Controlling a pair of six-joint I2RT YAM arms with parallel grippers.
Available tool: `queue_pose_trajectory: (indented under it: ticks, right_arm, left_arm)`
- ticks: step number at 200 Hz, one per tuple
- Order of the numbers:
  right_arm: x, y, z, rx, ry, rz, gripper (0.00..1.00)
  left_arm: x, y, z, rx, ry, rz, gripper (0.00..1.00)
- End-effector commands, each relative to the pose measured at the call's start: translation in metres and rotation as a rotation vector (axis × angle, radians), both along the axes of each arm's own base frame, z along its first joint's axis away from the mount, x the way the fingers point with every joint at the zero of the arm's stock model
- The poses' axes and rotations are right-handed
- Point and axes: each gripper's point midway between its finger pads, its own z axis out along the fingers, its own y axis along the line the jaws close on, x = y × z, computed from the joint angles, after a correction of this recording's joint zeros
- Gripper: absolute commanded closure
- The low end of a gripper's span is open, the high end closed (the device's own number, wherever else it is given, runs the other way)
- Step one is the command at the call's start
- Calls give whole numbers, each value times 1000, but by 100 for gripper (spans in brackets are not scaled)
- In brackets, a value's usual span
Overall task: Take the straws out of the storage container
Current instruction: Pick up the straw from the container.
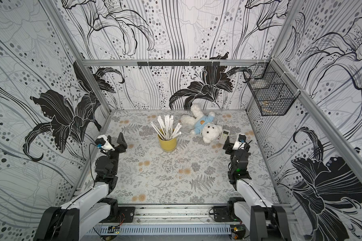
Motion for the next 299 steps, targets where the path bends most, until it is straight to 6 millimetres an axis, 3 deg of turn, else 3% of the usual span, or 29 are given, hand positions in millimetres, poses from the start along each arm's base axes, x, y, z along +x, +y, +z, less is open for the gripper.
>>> queue_pose_trajectory:
  ticks: [1, 21, 51, 76, 112, 138, 173, 208, 240, 272, 299]
  right_arm:
    - [-10, 1, 9, 104, 71, 2, 15]
    - [-16, 21, 39, 141, 64, 113, 16]
    - [-23, 52, 79, 165, 100, 294, 19]
    - [-30, 72, 101, 193, 106, 407, 25]
    - [-32, 98, 119, 189, 147, 512, 35]
    - [-26, 131, 112, 103, 224, 551, 38]
    - [-12, 186, 103, 27, 274, 679, 42]
    - [4, 233, 98, -48, 296, 775, 48]
    - [16, 245, 103, -19, 262, 792, 48]
    - [16, 249, 114, -1, 224, 819, 44]
    - [18, 260, 110, 8, 254, 860, 41]
  left_arm:
    - [2, -22, -17, -9, 104, -65, 31]
    - [5, -55, -7, 23, 137, -151, 33]
    - [-15, -104, 18, 8, 69, -304, 42]
    - [-23, -148, 24, 14, 101, -452, 48]
    - [-36, -213, 24, 97, 189, -645, 49]
    - [-47, -241, 26, 125, 212, -759, 50]
    - [-48, -253, 15, 187, 269, -809, 55]
    - [-36, -251, 3, 243, 307, -749, 65]
    - [-14, -250, 13, 255, 281, -647, 72]
    - [18, -248, 13, 302, 333, -520, 73]
    - [45, -243, 11, 275, 369, -497, 73]
